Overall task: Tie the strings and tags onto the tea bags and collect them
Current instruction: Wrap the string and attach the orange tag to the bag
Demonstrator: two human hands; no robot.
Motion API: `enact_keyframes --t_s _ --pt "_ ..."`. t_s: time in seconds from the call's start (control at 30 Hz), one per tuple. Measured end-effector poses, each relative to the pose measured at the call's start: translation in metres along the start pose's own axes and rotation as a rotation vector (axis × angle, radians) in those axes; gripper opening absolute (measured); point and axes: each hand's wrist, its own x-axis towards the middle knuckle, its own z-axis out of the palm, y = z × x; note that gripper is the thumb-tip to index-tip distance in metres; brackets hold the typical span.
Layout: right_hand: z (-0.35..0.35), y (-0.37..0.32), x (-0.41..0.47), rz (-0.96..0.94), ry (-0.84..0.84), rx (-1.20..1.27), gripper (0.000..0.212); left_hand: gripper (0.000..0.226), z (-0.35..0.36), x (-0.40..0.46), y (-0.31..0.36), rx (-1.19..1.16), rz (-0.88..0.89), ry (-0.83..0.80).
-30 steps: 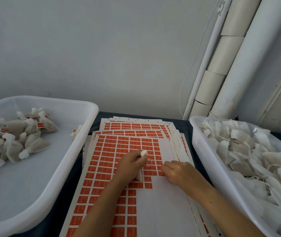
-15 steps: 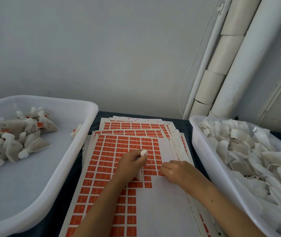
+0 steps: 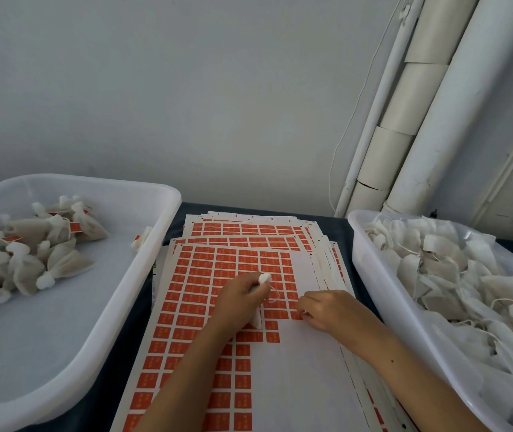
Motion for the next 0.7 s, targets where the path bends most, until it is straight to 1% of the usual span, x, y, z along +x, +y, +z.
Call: enact_keyframes --t_s 0.13,0.27,0.43,0.6,0.7 --pt "0.001 0.001 0.002 -0.024 -0.032 -0.023 0.036 0.032 0.000 0.000 -0.001 0.013 0.007 0.003" --pt "0.008 0.000 0.004 -0.053 -0.043 -0.081 0.039 0.032 0.000 0.001 -0.002 0.020 0.005 0.010" --pt "0.010 -0.001 0.003 -0.086 -0.021 -0.102 0.041 0.032 0.001 0.001 -0.002 0.023 0.005 0.014" --pt "0.008 -0.002 0.001 -0.098 -0.021 -0.092 0.039 0.032 0.001 0.000 -0.002 0.024 0.003 0.013" --pt "0.006 -0.003 0.001 -0.065 0.005 -0.053 0.036 0.032 0.001 0.000 -0.001 0.022 0.004 0.013"
